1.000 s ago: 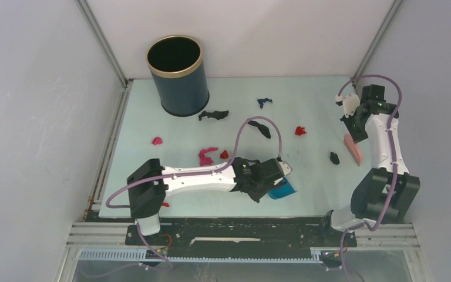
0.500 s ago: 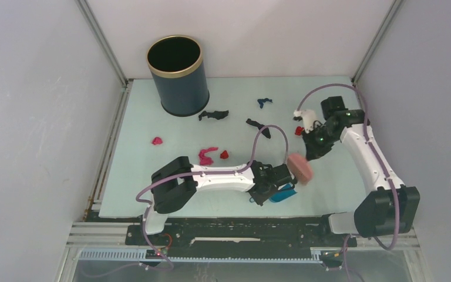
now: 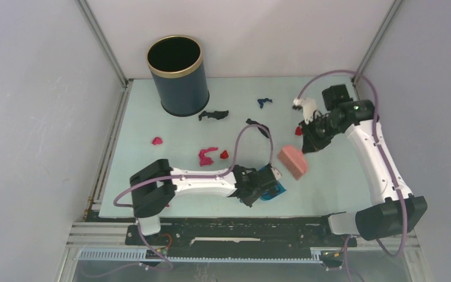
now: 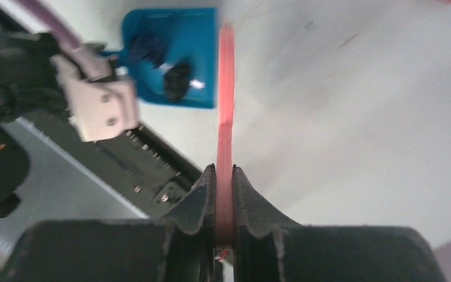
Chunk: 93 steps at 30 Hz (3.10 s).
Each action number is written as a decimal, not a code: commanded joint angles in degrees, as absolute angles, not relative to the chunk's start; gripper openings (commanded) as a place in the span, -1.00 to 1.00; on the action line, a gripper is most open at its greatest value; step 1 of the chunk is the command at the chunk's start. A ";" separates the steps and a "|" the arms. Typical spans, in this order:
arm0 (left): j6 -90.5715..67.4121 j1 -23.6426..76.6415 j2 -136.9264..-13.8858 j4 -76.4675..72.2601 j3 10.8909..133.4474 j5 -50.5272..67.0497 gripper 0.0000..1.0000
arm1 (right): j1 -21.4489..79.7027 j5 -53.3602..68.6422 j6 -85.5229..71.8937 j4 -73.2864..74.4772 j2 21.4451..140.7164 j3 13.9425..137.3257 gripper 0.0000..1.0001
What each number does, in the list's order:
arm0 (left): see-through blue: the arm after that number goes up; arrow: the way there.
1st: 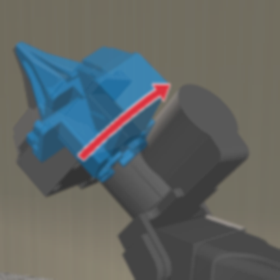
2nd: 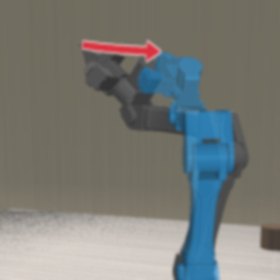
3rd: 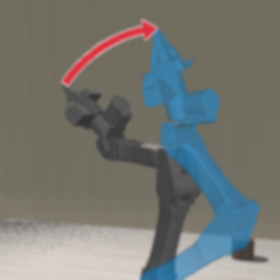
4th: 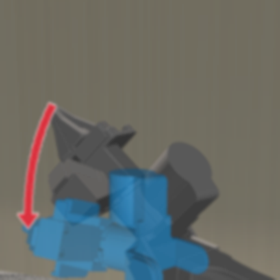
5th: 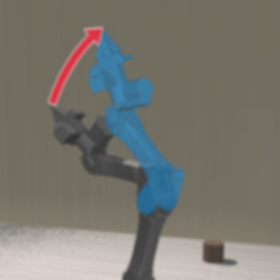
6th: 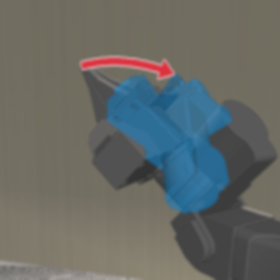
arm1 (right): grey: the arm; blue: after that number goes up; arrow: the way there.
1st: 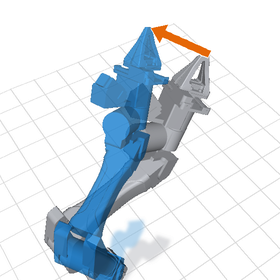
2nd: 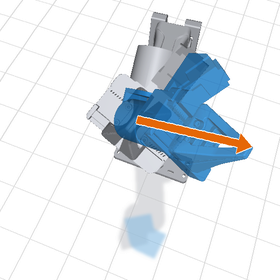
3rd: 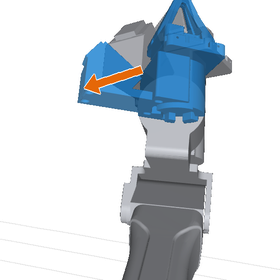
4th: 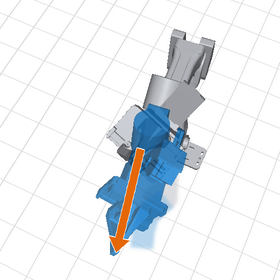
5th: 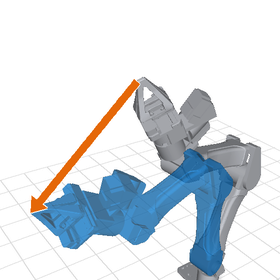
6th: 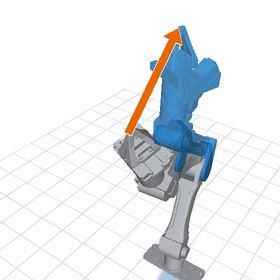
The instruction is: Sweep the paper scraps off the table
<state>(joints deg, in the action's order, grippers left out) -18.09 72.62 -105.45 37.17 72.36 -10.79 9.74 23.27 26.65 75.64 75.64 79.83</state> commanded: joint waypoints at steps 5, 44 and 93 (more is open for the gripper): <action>-19.86 71.81 -94.50 37.74 67.81 -14.60 -1.00 | 5.24 5.51 35.21 77.45 92.23 109.30 -1.00; -13.23 61.63 -104.13 37.84 75.54 -9.19 -1.00 | 19.22 21.61 21.55 72.27 88.41 94.23 -1.00; -24.20 64.92 -95.96 31.05 61.89 -5.25 -0.98 | 20.28 -1.27 20.64 59.22 96.37 92.64 -1.00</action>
<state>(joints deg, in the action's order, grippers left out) -20.60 63.79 -95.98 20.95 57.95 -8.34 18.13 1.34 22.11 60.62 94.52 89.58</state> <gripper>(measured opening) 0.099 0.157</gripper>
